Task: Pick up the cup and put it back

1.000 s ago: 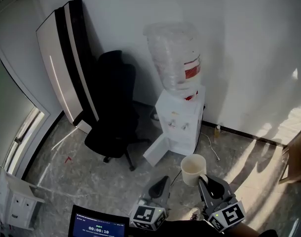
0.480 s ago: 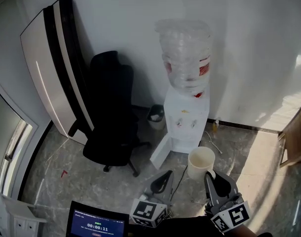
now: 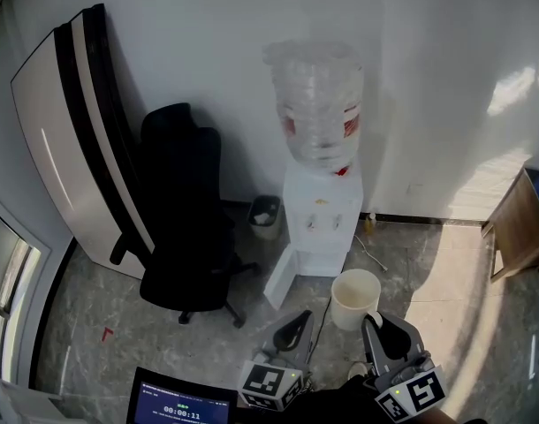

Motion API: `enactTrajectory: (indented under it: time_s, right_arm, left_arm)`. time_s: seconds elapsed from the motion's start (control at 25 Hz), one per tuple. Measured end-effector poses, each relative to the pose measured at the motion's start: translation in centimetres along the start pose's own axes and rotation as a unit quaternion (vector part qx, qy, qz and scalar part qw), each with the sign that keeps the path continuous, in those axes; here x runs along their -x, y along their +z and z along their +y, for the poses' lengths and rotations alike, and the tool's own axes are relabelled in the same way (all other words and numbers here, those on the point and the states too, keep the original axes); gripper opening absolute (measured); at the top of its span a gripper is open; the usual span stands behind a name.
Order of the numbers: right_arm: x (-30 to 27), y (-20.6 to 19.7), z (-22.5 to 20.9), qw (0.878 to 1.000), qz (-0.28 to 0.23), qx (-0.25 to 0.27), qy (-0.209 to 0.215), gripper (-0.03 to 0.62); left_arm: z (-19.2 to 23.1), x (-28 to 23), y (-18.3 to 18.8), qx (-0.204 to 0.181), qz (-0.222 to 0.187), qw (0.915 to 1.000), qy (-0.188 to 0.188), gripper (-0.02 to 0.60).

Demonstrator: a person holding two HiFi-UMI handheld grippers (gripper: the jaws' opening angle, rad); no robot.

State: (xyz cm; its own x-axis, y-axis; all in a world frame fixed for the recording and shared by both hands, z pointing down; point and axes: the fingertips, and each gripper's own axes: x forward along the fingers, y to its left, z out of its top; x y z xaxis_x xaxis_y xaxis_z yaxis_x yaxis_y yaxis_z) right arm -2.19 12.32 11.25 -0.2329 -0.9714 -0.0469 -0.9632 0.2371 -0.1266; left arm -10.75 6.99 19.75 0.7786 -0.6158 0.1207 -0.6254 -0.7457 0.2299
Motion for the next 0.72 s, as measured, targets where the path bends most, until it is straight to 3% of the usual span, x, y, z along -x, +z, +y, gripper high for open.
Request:
enactTrajectory:
  time_s: [0.36, 0.72]
  right_arm:
    - [0.8, 0.9, 0.9, 1.000, 0.007, -0.010, 0.029, 0.048]
    - [1.8, 1.9, -1.0, 0.998, 0.006, -0.006, 0.056, 0.048]
  left_arm:
    - [-0.8, 0.0, 0.4, 0.012, -0.015, 0.9997, 0.018, 0.005]
    - [-3.1, -1.4, 1.3, 0.005, -0.025, 0.9990, 0.037, 0.005]
